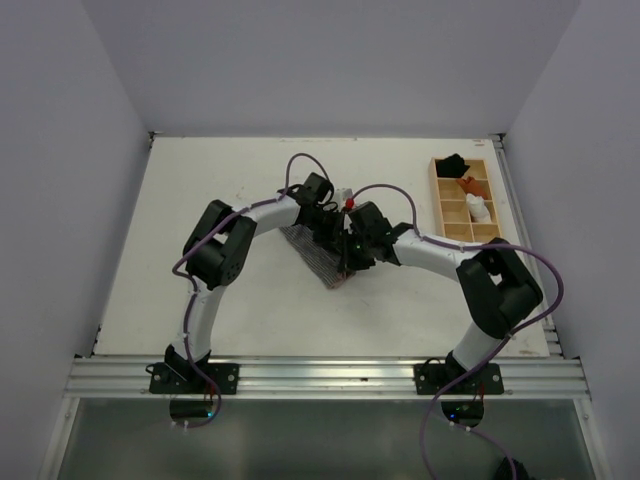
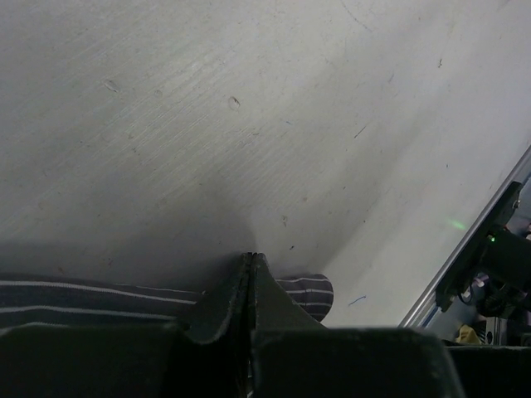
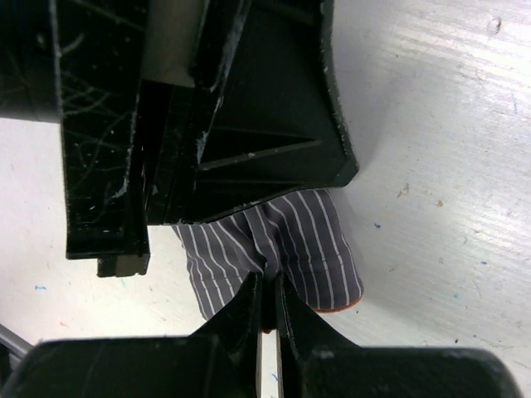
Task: Roll the underwear
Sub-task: Fold the underwear
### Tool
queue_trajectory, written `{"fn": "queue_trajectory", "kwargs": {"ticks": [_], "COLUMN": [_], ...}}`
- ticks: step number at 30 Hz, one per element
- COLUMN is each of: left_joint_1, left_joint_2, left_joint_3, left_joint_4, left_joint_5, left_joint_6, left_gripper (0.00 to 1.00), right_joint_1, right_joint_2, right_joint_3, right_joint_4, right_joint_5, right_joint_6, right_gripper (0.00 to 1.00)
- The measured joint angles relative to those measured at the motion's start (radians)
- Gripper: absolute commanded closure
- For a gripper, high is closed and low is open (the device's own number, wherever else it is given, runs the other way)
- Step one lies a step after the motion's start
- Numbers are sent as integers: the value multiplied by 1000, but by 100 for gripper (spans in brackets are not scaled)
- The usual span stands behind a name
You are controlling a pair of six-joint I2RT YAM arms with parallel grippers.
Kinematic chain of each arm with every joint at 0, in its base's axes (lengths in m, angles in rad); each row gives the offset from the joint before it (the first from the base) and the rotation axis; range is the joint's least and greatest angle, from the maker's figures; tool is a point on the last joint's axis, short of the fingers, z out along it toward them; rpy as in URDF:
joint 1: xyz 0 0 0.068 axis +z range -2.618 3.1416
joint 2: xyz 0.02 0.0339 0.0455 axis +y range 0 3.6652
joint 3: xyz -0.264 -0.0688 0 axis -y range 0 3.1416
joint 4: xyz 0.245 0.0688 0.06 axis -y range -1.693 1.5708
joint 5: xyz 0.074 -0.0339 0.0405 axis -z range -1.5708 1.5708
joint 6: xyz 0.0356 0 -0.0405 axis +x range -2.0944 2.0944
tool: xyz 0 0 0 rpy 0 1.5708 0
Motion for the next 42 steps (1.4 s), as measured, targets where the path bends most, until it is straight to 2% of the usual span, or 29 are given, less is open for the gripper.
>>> {"fn": "queue_trajectory", "kwargs": {"ticks": [20,23,24,27,29,42], "left_joint_1": [-44,-46,-46,-47,-48,-51], "left_joint_2": [-3,-3,-3,-3,-3,-3], "left_joint_3": [-22,-24,-25,-26,-26,-28], "left_joint_4": [37,42,43,46,47,49], "left_joint_5": [43,48,48,48,49,53], "left_joint_6": [72,75,75,75,75,75], "left_gripper": [100,100,100,100,100,100], "right_joint_1": [-49,-50,-51,-51,-51,-53], "right_joint_2": [-8,-8,-8,-8,-9,-39], "right_joint_3": [-5,-5,-5,-9,-13,-38], "right_joint_4": [-21,-27,-28,-28,-28,-37], "right_joint_5": [24,37,43,54,68,128], "right_joint_6": [-52,-62,-65,-76,-82,-122], "right_gripper": [100,93,86,75,70,55]}}
